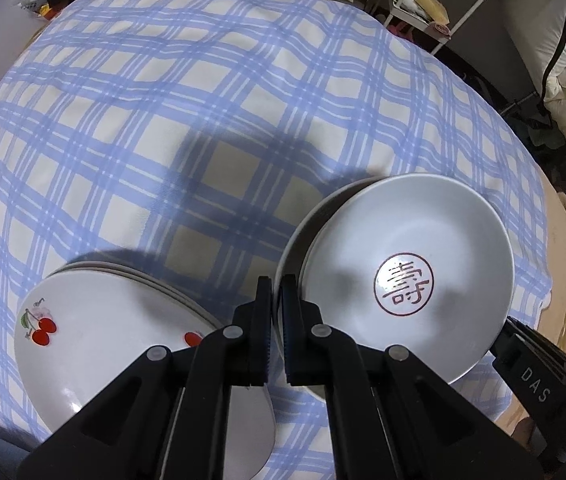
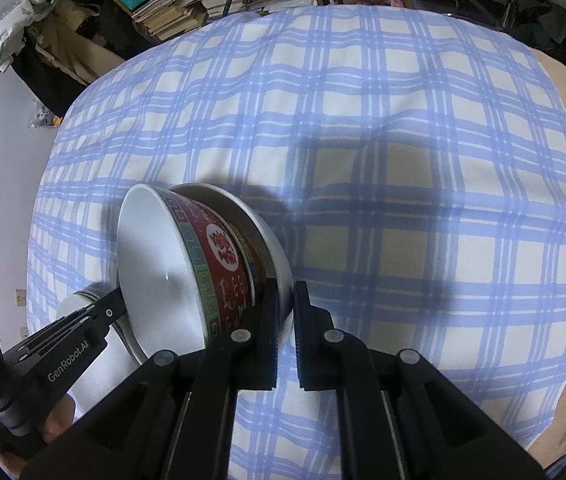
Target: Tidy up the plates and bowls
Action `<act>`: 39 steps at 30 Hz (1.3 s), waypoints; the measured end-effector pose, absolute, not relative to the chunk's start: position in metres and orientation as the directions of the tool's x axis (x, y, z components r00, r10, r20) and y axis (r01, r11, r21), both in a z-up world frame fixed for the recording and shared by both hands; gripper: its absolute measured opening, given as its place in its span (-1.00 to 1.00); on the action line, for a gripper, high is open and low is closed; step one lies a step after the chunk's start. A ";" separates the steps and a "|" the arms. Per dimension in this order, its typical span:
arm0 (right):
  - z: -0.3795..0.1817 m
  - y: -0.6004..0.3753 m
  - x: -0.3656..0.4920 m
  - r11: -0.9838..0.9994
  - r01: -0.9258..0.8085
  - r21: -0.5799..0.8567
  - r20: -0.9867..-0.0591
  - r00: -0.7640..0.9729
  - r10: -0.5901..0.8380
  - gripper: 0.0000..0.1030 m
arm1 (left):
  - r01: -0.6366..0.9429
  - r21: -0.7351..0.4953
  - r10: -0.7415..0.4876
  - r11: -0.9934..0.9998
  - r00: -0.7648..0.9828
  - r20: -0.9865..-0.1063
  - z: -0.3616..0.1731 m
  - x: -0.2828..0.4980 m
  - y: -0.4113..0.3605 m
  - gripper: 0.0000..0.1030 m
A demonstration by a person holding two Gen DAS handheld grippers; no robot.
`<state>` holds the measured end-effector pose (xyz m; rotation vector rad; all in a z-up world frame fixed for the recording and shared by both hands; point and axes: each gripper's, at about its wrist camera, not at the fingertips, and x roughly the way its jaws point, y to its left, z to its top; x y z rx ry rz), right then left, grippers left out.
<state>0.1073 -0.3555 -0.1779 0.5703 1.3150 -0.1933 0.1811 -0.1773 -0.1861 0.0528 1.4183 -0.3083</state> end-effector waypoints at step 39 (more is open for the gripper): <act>-0.168 -0.341 0.098 0.880 0.426 0.211 -0.957 0.272 0.098 -0.81 | 0.306 -0.062 -0.110 0.950 0.141 -0.984 -0.167 0.186 -0.195 -0.93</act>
